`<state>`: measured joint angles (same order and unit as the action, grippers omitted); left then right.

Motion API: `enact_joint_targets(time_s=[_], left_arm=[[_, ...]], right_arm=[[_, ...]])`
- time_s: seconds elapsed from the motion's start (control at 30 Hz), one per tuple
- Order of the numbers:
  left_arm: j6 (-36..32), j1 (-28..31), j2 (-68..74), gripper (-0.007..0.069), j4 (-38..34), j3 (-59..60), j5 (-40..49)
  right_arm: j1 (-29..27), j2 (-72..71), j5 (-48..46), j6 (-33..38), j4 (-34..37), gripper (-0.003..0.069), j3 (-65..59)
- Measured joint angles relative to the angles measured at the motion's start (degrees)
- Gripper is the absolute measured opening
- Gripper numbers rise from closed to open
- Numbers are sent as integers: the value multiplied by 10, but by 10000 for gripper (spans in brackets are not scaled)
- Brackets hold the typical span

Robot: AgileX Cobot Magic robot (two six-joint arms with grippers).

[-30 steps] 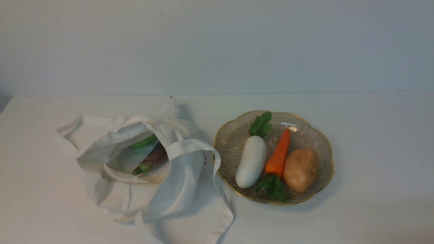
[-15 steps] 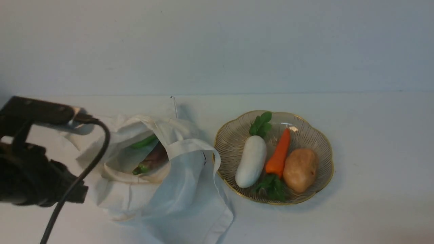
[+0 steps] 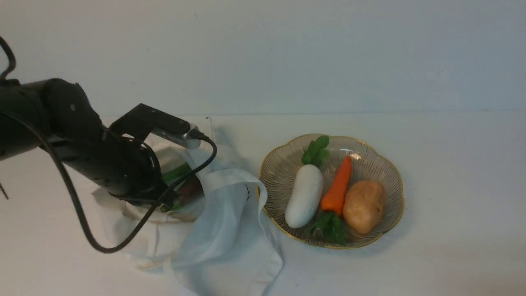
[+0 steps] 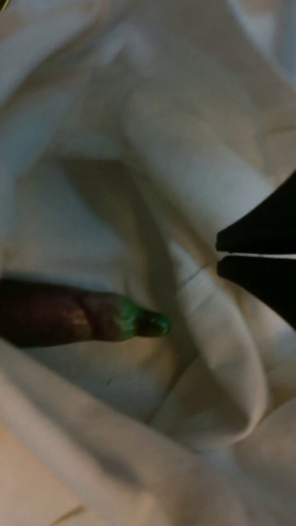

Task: Take vegetables from cloth bag on white table place on plate.
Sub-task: 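Reach into the white cloth bag and grasp a vegetable inside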

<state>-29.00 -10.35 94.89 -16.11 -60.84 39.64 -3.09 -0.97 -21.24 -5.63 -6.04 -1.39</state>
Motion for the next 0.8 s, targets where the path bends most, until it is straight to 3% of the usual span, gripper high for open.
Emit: enact_joint_targets(time_s=[0.17,0.4,0.53,0.8], left_arm=[[-5,-1,41,66,1,-3,-61],[-31,-1,80,312,1,-4,-114],[-42,-1,100,399,1,-4,-121],[-48,-1,139,428,1,-5,-143]], right_arm=[[0,0,0,0,0,-11,0],[0,0,0,0,0,-11,0],[0,0,0,0,0,-11,0],[0,0,0,0,0,-11,0]])
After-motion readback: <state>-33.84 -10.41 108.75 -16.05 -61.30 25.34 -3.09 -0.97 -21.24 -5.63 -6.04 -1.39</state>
